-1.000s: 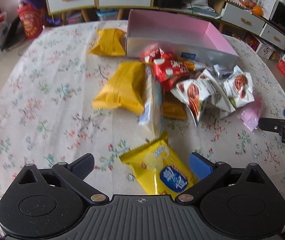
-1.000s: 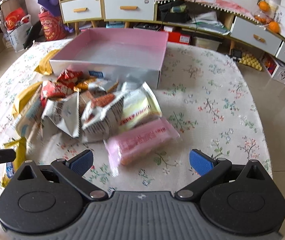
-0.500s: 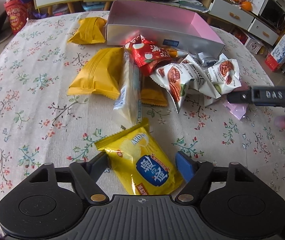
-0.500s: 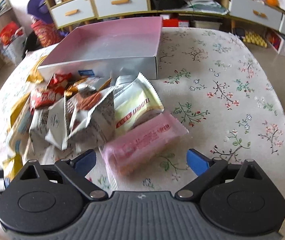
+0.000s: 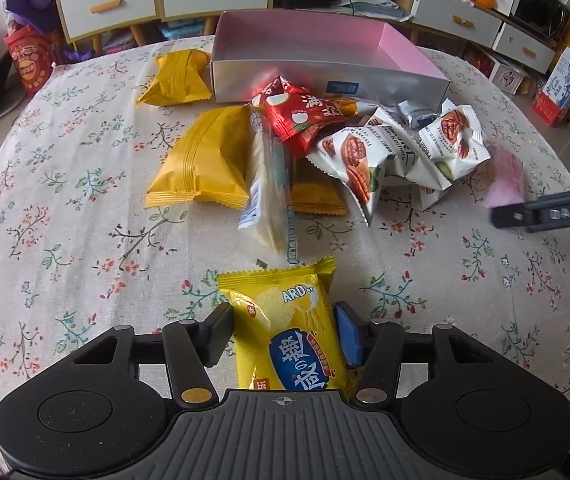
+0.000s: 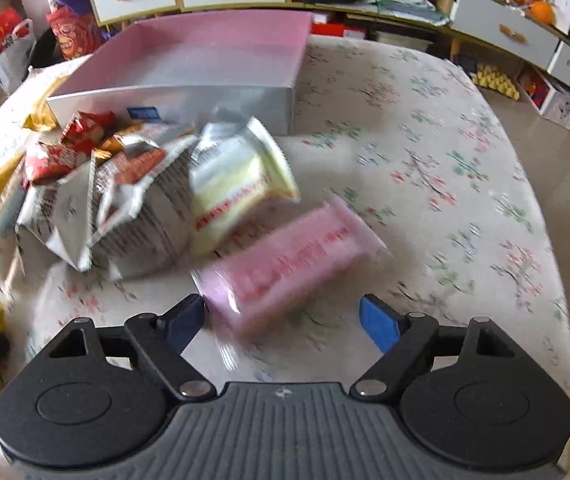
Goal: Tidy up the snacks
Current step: 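Grasp the yellow ARDO chip bag with left tool while right tool grasps pink wafer pack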
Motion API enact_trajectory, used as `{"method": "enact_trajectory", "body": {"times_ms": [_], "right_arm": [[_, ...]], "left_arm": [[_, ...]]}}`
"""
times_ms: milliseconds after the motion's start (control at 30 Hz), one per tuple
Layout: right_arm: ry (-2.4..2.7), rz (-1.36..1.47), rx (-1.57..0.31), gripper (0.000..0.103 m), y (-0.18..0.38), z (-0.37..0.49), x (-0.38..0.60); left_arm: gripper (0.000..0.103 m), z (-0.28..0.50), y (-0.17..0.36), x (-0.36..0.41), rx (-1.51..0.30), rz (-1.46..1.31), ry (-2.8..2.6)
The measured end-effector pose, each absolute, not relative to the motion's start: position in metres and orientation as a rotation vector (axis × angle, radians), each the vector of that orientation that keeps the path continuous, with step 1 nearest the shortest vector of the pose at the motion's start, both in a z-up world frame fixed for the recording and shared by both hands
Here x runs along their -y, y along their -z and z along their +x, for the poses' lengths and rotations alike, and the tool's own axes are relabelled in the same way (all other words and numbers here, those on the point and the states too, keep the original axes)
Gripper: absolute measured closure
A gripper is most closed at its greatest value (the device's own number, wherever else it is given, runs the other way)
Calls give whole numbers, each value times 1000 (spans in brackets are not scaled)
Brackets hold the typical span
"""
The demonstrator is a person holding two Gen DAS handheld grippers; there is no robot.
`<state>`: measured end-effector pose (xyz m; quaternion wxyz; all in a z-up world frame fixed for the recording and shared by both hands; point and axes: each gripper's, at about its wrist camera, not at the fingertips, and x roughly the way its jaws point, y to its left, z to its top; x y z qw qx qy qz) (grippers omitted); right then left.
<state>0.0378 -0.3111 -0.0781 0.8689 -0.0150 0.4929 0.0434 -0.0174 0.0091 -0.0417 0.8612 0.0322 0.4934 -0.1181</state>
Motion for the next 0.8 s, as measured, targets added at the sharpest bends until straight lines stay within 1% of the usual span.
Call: {"method": "enact_trajectory", "body": {"times_ms": [100, 233, 400, 467, 567, 600, 700, 733, 767, 800], "right_arm": [[-88, -7, -1048, 23, 75, 34, 321], [-134, 129, -1031, 18, 68, 36, 333], [-136, 187, -996, 18, 64, 48, 329], [-125, 181, -998, 25, 69, 55, 325], [-107, 159, -1006, 31, 74, 57, 320], [-100, 145, -1005, 31, 76, 57, 319], [-85, 85, -990, 39, 75, 54, 314], [-77, 64, -988, 46, 75, 53, 313], [-69, 43, -986, 49, 75, 51, 313], [-63, 23, -983, 57, 75, 50, 312]], "left_arm": [[49, -17, 41, -10, -1038, 62, 244], [47, -15, 40, -10, -1036, 51, 246], [47, -15, 42, -8, -1041, 59, 244], [47, -16, 42, -7, -1039, 70, 245], [48, -16, 42, -7, -1041, 78, 248], [48, -17, 43, -7, -1042, 82, 250], [50, -18, 42, -6, -1041, 92, 252], [50, -18, 42, -6, -1041, 94, 252], [51, -18, 42, -6, -1040, 95, 251], [52, -18, 41, -6, -1039, 94, 251]]}}
